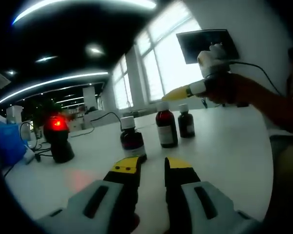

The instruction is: Rotate the medicine bottle to make it face forward pick up the medicine bottle inspect the drug traceability code place the medicine on the table

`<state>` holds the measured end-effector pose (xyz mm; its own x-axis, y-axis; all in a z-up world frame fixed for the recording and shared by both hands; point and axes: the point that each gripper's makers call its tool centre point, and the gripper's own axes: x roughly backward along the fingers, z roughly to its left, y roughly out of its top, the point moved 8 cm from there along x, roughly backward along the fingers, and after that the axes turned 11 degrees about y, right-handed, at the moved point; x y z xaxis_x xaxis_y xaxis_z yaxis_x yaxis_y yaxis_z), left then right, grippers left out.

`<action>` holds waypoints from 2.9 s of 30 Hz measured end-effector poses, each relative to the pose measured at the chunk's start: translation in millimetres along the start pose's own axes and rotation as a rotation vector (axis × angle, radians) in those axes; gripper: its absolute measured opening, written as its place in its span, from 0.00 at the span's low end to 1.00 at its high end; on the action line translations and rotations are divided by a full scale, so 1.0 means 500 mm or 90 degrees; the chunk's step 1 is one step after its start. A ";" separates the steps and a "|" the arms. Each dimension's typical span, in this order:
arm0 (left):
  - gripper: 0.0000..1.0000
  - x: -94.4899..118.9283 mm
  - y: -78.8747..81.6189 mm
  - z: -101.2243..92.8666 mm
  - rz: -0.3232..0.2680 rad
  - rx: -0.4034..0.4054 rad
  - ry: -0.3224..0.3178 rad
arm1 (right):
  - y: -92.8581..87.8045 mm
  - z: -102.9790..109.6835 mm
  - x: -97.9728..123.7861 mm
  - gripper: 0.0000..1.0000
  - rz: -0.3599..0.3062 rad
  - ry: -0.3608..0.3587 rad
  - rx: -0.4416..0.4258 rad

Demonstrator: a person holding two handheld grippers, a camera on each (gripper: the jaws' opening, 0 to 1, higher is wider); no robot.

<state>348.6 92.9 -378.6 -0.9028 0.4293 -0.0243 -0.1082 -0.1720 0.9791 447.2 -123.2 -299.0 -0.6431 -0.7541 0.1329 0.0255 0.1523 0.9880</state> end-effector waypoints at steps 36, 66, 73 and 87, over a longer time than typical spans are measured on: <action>0.13 -0.001 -0.002 0.003 0.005 0.008 0.002 | -0.006 0.017 -0.042 0.17 0.057 -0.085 0.032; 0.13 0.002 -0.002 0.002 0.004 0.007 0.002 | 0.015 0.039 -0.026 0.19 0.010 -0.150 0.051; 0.13 0.001 -0.003 0.003 0.005 0.006 0.002 | 0.015 0.026 -0.013 0.19 -0.015 -0.102 0.022; 0.13 0.001 -0.002 0.002 0.006 0.004 0.003 | -0.007 0.001 -0.014 0.20 -0.041 -0.019 -0.019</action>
<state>348.8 94.3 -379.3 -0.9055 0.4240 -0.0161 -0.0971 -0.1701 0.9806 451.3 -117.9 -303.7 -0.6670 -0.7421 0.0664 0.0060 0.0837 0.9965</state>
